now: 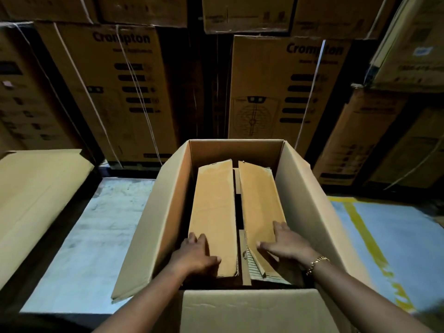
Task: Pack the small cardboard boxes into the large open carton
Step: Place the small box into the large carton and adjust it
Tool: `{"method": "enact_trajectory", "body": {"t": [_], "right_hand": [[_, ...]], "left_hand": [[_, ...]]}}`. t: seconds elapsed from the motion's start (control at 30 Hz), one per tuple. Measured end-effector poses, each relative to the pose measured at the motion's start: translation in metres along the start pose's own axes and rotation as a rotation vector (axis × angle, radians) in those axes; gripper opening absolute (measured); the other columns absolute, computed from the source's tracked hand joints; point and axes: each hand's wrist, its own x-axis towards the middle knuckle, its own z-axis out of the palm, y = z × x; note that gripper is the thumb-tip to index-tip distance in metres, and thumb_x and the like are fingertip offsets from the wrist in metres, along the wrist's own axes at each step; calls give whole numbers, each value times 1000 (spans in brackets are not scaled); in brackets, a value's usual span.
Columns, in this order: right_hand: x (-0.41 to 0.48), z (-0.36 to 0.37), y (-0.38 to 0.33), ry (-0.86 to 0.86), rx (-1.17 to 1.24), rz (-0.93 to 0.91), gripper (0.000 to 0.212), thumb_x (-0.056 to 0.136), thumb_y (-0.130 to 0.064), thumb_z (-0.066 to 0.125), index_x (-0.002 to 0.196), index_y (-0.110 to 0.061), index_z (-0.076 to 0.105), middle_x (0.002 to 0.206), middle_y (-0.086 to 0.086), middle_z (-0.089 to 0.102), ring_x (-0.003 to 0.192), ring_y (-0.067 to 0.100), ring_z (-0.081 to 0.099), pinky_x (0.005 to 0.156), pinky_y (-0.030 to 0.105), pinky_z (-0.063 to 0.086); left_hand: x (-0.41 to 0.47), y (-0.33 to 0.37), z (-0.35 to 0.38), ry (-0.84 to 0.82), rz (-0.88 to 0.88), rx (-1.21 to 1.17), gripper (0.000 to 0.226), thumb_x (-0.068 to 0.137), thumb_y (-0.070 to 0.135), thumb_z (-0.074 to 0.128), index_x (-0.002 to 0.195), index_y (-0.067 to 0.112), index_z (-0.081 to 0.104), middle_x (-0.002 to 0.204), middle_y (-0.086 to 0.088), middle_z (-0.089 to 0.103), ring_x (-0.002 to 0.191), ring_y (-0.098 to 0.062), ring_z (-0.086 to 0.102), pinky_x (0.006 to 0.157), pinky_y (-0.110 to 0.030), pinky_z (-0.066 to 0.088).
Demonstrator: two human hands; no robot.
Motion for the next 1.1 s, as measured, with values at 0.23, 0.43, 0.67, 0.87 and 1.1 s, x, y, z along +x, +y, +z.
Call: {"method": "enact_trajectory", "body": {"t": [0.23,0.43,0.67,0.87,1.1], "right_hand": [[15,9,-61,99,-108,21,112,80,-74,60,163,-21,6,171,14,1,150,47,21,117,55,34],[-15,-43,-33,223,-90,-27,63,90,-47,57,145,-24,35,111,6,61,101,31,65,79,35,52],[-56,-73,37,350,-42,196,64,92,-29,57,149,-21,31,103,13,59,97,37,64,77,38,53],[-59,-61,26,375,-35,152,57,90,-22,57,142,-19,35,98,10,55,98,37,63,73,36,48],[-59,-61,53,410,-67,158,58,88,-25,60,141,-20,37,101,12,59,95,37,64,77,41,56]], "left_hand": [[-3,47,0,68,71,122,122,76,74,68,162,26,-3,171,-9,-9,156,-36,5,119,-60,23],[-38,17,-42,261,138,-113,85,89,51,62,159,30,19,150,-7,51,119,-28,62,96,-39,53],[-67,-29,-55,708,72,-248,60,103,51,43,157,26,32,142,-10,61,118,-26,63,93,-40,52],[-51,11,-54,529,69,53,77,95,45,60,159,24,23,117,-4,67,88,-17,69,79,-35,61],[-62,-34,-70,637,-29,-90,62,100,26,56,157,21,32,126,-12,66,97,-25,67,82,-38,58]]}}
